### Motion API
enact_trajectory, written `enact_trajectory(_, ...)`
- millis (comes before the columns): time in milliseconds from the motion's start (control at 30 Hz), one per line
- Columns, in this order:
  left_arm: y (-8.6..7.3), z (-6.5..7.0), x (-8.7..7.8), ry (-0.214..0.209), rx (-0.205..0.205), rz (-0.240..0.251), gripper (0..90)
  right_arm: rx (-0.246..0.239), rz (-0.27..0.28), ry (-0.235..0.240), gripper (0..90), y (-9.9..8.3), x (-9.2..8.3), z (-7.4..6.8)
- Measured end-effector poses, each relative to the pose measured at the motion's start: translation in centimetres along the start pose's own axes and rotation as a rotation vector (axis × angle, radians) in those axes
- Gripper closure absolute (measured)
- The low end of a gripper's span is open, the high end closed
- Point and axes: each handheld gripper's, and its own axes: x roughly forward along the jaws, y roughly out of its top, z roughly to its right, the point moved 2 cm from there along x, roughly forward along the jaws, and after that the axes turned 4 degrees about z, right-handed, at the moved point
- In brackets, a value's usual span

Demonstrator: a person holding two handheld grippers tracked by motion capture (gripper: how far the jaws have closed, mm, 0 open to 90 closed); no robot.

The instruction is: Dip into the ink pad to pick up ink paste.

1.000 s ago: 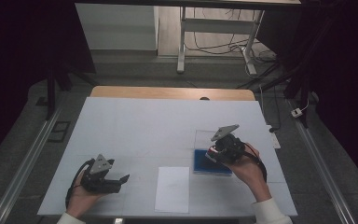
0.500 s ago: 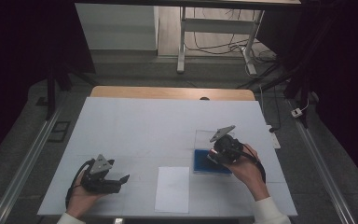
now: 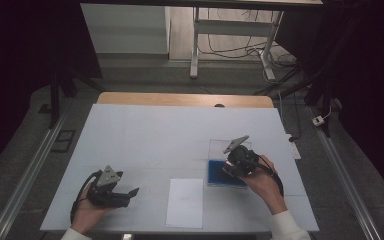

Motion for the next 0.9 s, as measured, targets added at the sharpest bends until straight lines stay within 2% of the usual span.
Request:
enact_trajectory(333, 0.00, -0.05, -0.01, 0.002, 0.000, -0.001, 18.2, 0.001, -0.007, 0.001, 69.3, 0.03, 0.08, 0.08)
enact_trajectory(533, 0.00, 0.03, 0.04, 0.002, -0.001, -0.002, 18.2, 0.006, -0.042, 0.004, 69.3, 0.36, 0.16, 0.06)
enact_trajectory(800, -0.02, 0.06, 0.14, 0.003, -0.001, -0.007, 18.2, 0.020, -0.054, 0.010, 69.5, 0.35, 0.25, 0.14)
enact_trajectory(900, 0.00, 0.11, 0.12, 0.003, -0.001, -0.006, 18.1, 0.014, -0.079, 0.000, 69.6, 0.41, 0.55, -0.02)
